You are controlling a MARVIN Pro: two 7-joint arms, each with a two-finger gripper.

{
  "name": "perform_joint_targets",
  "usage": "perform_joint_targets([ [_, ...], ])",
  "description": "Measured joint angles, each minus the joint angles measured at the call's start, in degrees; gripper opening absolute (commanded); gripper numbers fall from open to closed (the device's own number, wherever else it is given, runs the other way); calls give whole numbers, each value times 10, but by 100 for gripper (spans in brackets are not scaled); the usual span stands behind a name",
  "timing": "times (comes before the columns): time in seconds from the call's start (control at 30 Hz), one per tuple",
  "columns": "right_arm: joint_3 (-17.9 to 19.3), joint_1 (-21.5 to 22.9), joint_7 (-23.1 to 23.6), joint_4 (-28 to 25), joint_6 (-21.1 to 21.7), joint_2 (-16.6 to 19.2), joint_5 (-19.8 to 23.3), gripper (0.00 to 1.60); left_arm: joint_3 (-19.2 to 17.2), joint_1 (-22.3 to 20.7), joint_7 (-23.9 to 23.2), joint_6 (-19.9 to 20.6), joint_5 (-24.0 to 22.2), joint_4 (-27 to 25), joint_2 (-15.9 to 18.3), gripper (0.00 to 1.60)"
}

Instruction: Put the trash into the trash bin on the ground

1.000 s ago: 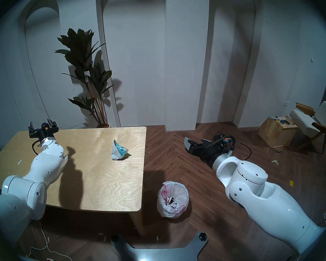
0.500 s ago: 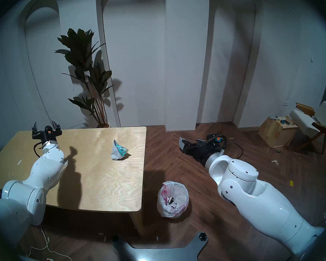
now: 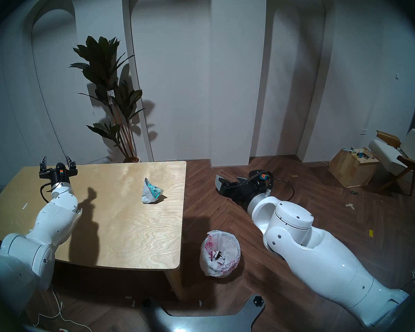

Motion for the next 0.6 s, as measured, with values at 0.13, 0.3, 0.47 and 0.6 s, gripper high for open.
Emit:
perform_joint_targets([
  [0.13, -12, 14, -4, 11, 4, -12, -4, 160, -1, -1, -5, -3, 3, -11, 7, 160],
  [0.3, -28, 32, -9, 31, 8, -27, -9, 160, -2, -1, -13, -7, 6, -24, 15, 160],
  [0.47, -41, 49, -14, 51, 13, -42, -14, 160, -3, 0, -19, -10, 8, -36, 22, 160],
  [0.6, -52, 68, -19, 72, 16, -57, -19, 160, -5, 1, -27, -13, 11, -48, 29, 160],
])
